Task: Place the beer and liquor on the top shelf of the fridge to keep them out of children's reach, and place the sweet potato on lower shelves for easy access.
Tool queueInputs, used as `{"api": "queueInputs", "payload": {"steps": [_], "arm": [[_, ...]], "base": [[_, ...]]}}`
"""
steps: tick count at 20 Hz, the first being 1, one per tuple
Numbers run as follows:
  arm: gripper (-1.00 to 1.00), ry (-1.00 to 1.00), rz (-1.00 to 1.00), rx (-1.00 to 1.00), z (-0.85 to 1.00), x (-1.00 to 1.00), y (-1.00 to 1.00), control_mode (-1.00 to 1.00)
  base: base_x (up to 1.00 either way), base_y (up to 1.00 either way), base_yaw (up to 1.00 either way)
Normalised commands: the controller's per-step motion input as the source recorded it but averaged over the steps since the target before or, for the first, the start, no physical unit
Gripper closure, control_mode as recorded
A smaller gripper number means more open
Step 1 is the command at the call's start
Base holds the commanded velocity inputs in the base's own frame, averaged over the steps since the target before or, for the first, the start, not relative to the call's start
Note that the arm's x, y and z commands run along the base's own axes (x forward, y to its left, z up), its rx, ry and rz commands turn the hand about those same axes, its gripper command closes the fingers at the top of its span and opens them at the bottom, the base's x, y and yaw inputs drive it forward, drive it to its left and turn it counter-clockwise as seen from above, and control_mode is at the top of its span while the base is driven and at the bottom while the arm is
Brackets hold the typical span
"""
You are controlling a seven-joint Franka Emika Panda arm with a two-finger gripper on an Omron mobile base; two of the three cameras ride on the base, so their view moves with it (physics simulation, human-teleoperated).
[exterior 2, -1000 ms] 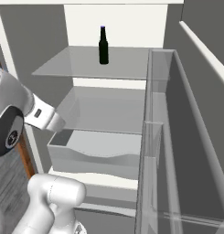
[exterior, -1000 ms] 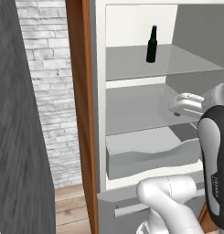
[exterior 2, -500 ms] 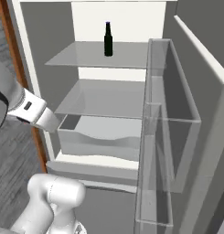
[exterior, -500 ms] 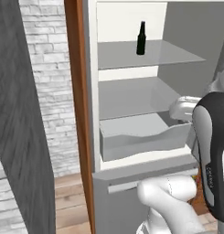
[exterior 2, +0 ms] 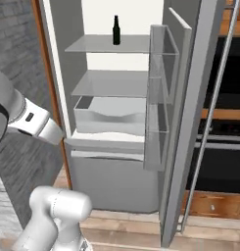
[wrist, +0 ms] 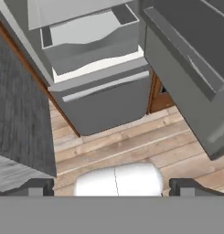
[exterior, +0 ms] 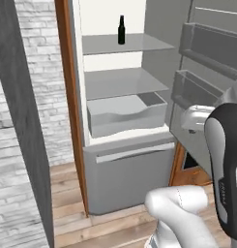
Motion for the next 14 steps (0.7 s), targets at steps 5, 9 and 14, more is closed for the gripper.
{"api": "queueInputs", "payload": {"steps": [5,9,14], "arm": [[-1.00,0.00,0.00,0.00,0.00,0.00,0.00,1.00],[-1.00,0.00,0.00,0.00,0.00,0.00,0.00,1.00],[-1.00,0.00,0.00,0.00,0.00,0.00,0.00,1.00]], "base": [[-0.56,-0.29,-0.47],[-0.03,-0.39,-0.60],[0.00,-0.31,-0.67]]}}
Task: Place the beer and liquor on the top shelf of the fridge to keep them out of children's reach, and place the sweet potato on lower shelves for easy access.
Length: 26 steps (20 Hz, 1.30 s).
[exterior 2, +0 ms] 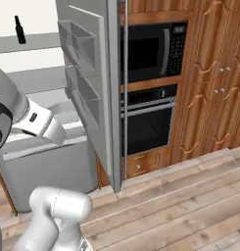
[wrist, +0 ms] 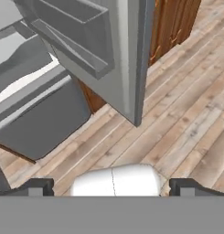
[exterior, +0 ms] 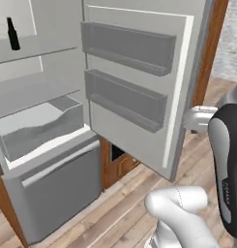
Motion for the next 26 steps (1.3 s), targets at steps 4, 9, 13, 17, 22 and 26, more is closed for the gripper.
{"api": "queueInputs", "payload": {"steps": [4,9,13,17,22,26], "arm": [[-1.00,0.00,0.00,0.00,0.00,0.00,0.00,1.00],[-1.00,0.00,0.00,0.00,0.00,0.00,0.00,1.00],[-1.00,0.00,0.00,0.00,0.00,0.00,0.00,1.00],[-1.00,0.00,0.00,0.00,0.00,0.00,0.00,1.00],[-1.00,0.00,0.00,0.00,0.00,0.00,0.00,1.00],[-1.00,0.00,0.00,0.00,0.00,0.00,0.00,1.00]], "base": [[0.00,-0.46,-0.69],[0.00,-0.47,-0.65],[0.06,-0.24,-0.52],[0.15,-0.26,-0.44],[0.22,-0.28,-0.37],[0.36,-0.27,-0.30]]}}
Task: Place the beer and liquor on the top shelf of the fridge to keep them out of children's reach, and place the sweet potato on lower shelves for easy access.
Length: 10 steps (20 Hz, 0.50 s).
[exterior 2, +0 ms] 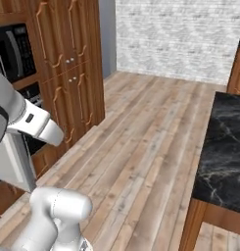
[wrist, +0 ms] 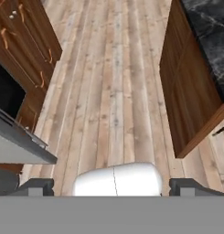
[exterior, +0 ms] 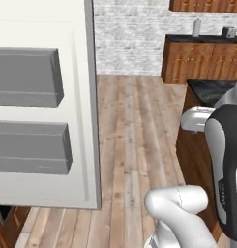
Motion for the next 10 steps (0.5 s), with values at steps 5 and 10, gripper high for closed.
{"api": "queueInputs", "payload": {"steps": [5,10], "arm": [[-1.00,0.00,0.00,0.00,0.00,0.00,0.00,1.00],[-1.00,0.00,0.00,0.00,0.00,0.00,0.00,1.00]], "base": [[0.59,-0.09,-0.19],[0.75,-0.15,-0.11]]}}
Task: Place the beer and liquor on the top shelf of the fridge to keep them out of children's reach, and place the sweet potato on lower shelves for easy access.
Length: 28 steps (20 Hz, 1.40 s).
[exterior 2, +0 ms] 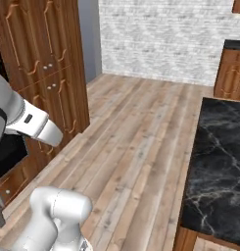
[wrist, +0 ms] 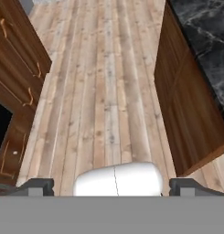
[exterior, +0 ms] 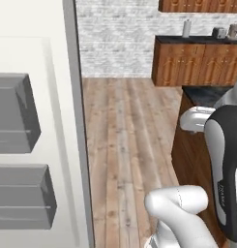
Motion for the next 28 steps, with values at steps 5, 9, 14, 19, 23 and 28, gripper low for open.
{"api": "queueInputs", "payload": {"steps": [5,9,14,19,23,28], "arm": [[-1.00,0.00,0.00,0.00,0.00,0.00,0.00,1.00],[-1.00,0.00,0.00,0.00,0.00,0.00,0.00,1.00],[-1.00,0.00,0.00,0.00,0.00,0.00,0.00,1.00],[-1.00,0.00,0.00,0.00,0.00,0.00,0.00,1.00],[-1.00,0.00,0.00,0.00,0.00,0.00,0.00,1.00],[-1.00,0.00,0.00,0.00,0.00,0.00,0.00,1.00]], "base": [[0.89,-0.28,-0.05],[1.00,-0.31,0.00],[1.00,-0.25,0.00],[1.00,-0.12,-0.05],[0.99,-0.06,-0.21],[0.95,0.00,-0.36]]}}
